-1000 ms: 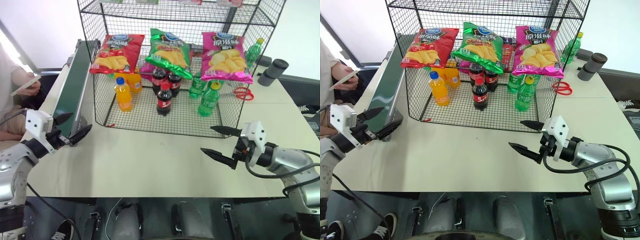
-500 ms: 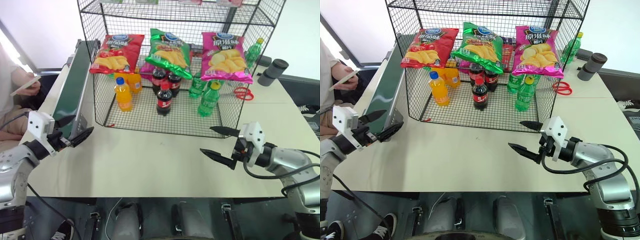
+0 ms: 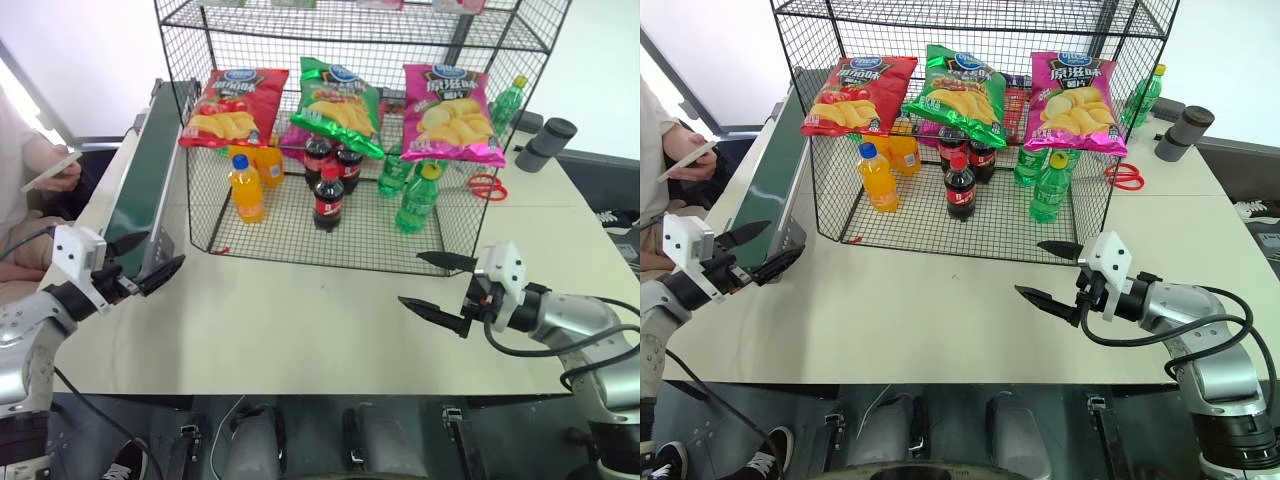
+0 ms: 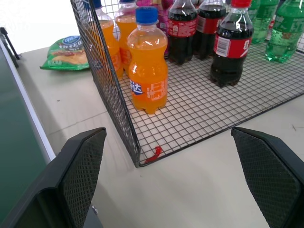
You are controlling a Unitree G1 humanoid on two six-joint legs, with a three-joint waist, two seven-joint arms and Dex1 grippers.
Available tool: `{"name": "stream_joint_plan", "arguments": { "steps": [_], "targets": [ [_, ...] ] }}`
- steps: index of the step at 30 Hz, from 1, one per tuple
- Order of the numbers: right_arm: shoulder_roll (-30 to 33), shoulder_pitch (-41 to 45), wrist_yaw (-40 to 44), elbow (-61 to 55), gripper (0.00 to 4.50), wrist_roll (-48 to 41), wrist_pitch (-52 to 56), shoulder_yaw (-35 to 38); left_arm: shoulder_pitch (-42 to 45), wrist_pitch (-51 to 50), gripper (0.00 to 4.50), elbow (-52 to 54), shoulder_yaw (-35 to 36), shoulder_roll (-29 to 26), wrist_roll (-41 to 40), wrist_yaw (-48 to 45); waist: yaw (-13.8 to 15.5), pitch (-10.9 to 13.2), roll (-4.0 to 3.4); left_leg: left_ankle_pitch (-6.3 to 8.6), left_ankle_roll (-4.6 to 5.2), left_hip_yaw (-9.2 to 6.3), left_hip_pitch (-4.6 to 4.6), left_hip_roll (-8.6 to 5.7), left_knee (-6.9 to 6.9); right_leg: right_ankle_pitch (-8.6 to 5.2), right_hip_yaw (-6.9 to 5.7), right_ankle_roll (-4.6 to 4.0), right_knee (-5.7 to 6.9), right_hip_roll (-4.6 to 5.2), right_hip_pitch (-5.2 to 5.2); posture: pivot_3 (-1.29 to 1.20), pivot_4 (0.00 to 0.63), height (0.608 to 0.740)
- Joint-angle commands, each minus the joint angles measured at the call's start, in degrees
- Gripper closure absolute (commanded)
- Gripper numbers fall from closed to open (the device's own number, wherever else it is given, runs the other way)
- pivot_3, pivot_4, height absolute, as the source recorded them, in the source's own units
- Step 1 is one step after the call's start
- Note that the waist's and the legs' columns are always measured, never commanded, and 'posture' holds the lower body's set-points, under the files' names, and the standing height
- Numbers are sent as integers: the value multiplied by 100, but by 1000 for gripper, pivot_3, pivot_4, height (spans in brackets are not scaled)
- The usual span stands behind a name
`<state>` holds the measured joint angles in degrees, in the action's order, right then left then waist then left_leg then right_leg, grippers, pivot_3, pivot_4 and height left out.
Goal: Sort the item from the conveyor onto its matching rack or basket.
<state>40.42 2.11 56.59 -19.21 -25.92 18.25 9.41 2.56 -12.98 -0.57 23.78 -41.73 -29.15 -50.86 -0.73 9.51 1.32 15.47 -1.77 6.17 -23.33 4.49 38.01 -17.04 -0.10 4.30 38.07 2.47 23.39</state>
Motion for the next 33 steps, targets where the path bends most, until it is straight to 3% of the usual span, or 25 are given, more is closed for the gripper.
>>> {"name": "stream_joint_plan", "arguments": {
  "steps": [1,33],
  "targets": [
    [87,46,21,-49,24,-9,-123,52,-1,143,0,16,103,-20,12,-29,0,0,0,0,0,0,0,0,0,0,0,0,0,0,0,0,150,740],
    [194,78,122,322,24,193,-570,22,463,377,0,-363,-160,101,250,8,9,-1,2,0,0,3,1,0,4,0,-1,1,3,-3,-3,0,150,740]
  ]
}}
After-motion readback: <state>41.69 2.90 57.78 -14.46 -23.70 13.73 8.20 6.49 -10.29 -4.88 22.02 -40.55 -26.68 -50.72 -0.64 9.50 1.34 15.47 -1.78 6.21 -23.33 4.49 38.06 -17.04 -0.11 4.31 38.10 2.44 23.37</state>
